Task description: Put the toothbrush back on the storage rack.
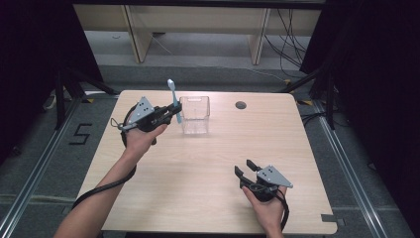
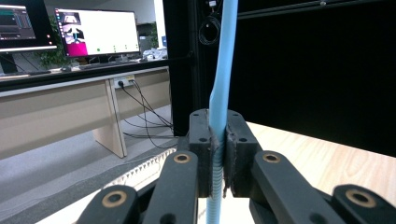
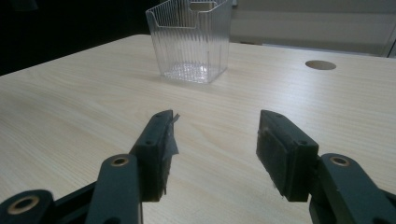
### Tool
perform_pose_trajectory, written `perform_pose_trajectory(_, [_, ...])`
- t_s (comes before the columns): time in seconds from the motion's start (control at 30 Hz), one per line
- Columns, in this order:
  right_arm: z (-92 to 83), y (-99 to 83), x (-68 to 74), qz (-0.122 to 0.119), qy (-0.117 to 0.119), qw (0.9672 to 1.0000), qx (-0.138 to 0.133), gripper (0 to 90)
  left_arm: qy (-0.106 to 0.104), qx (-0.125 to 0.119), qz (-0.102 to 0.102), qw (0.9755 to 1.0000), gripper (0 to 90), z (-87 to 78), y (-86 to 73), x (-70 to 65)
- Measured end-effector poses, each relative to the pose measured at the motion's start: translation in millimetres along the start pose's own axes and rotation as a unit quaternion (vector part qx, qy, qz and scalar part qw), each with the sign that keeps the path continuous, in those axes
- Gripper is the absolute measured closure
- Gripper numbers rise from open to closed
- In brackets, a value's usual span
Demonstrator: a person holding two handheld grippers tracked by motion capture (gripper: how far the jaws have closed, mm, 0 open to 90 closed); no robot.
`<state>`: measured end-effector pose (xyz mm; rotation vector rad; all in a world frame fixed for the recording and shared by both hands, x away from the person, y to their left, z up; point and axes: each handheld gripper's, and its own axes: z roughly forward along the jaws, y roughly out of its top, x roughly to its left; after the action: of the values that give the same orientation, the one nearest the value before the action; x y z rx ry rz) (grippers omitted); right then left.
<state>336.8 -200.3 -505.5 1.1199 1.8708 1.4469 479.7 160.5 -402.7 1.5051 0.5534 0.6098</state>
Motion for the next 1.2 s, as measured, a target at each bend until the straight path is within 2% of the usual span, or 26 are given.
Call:
perform_pose_trajectory(0.03, [0.7,-0.7,0.5,0.001,-0.002,1.0000,-0.008,47.0,0.000,0.000,0.002,1.0000,82.9,1.8,0.5,0.9])
perform_pose_trajectory(0.13, [-1.5,0.2,0.9,0.005,-0.007,1.0000,0.001,47.0,-0.001,0.000,0.002,1.0000,82.9,7.6,0.1,2.1])
perform_pose_trajectory(0.17, [-0.2,0.2,-0.6,-0.003,-0.001,0.9999,-0.011,47.0,0.001,0.000,0.002,1.0000,82.9,11.1,-1.0,3.3])
perform_pose_trajectory(0.27, [-0.7,0.3,-0.7,-0.001,0.002,0.9999,-0.012,47.0,0.002,-0.001,0.002,1.0000,82.9,13.9,-1.8,4.7])
perform_pose_trajectory(0.33, [-3.3,0.8,-1.2,-0.003,-0.008,1.0000,-0.003,47.0,0.005,-0.001,0.002,1.0000,82.9,18.3,-2.7,7.7])
perform_pose_trajectory(0.4, [-4.2,1.2,-1.2,-0.001,-0.008,1.0000,0.001,47.0,0.006,-0.001,0.002,1.0000,82.9,19.4,-2.9,8.7])
perform_pose_trajectory(0.43, [-3.3,0.6,-1.0,0.001,-0.007,0.9999,-0.007,47.0,0.006,-0.002,0.000,1.0000,82.9,20.5,-3.4,9.5])
perform_pose_trajectory(0.5, [-3.4,0.8,-1.3,-0.003,-0.007,1.0000,-0.001,47.0,0.012,0.000,0.001,0.9999,82.9,22.5,-5.8,13.2])
perform_pose_trajectory(0.6, [-1.8,-0.1,-0.1,0.002,-0.003,1.0000,-0.009,47.0,0.017,0.000,-0.003,0.9998,82.9,24.0,-8.4,16.2])
perform_pose_trajectory(0.63, [-0.3,-0.2,-0.3,-0.007,0.000,0.9999,-0.015,47.0,0.022,0.000,-0.006,0.9997,82.9,25.0,-10.4,19.2])
perform_pose_trajectory(0.67, [-0.6,-0.2,1.0,0.003,0.003,0.9999,-0.009,47.0,0.022,0.000,-0.006,0.9997,82.9,25.0,-10.4,19.2])
perform_pose_trajectory(0.7, [-0.6,-0.2,1.0,0.003,0.003,0.9999,-0.009,47.0,0.023,-0.001,-0.008,0.9997,82.9,25.6,-11.5,20.9])
perform_pose_trajectory(0.73, [-0.7,0.0,0.0,-0.011,-0.003,0.9998,-0.014,47.1,0.026,-0.001,-0.011,0.9996,82.9,26.2,-12.2,22.2])
perform_pose_trajectory(0.83, [0.2,0.1,1.6,-0.004,0.000,0.9999,-0.015,47.0,0.028,0.000,-0.011,0.9995,82.9,27.5,-12.7,24.5])
perform_pose_trajectory(0.87, [-0.3,0.6,0.6,-0.014,-0.008,0.9998,-0.015,47.0,0.030,0.001,-0.009,0.9995,82.8,28.6,-12.2,25.3])
perform_pose_trajectory(0.9, [0.2,0.6,2.0,-0.003,0.000,0.9999,-0.009,47.0,0.030,0.001,-0.008,0.9995,82.8,29.3,-11.7,25.7])
perform_pose_trajectory(0.97, [1.6,0.0,2.7,0.002,0.007,0.9999,-0.013,47.1,0.031,0.001,-0.005,0.9995,82.8,31.7,-9.5,26.6])
perform_pose_trajectory(1.0, [1.6,0.0,2.7,0.002,0.007,0.9999,-0.013,47.1,0.032,0.001,-0.005,0.9995,82.8,33.1,-8.7,27.3])
perform_pose_trajectory(1.03, [1.0,0.0,1.3,-0.013,0.000,0.9998,-0.017,47.0,0.034,0.002,-0.004,0.9994,82.8,34.5,-8.2,28.2])
perform_pose_trajectory(1.07, [1.0,-0.3,2.5,-0.003,0.004,0.9999,-0.014,47.0,0.034,0.003,-0.004,0.9994,82.8,36.0,-8.0,29.5])
perform_pose_trajectory(1.1, [0.2,0.1,1.2,-0.013,0.000,0.9998,-0.012,47.0,0.037,0.006,-0.006,0.9993,82.8,37.8,-8.8,32.0])
perform_pose_trajectory(1.13, [0.2,0.1,1.2,-0.013,0.000,0.9998,-0.012,47.0,0.037,0.006,-0.006,0.9993,82.8,37.8,-8.8,32.0])
perform_pose_trajectory(1.17, [-0.9,-0.1,2.8,0.001,-0.002,1.0000,-0.010,47.1,0.039,0.009,-0.006,0.9992,82.8,39.8,-10.6,34.0])
perform_pose_trajectory(1.2, [0.1,-0.1,1.7,-0.004,0.001,0.9999,-0.016,47.0,0.036,0.007,0.003,0.9993,82.8,41.8,-11.0,36.3])
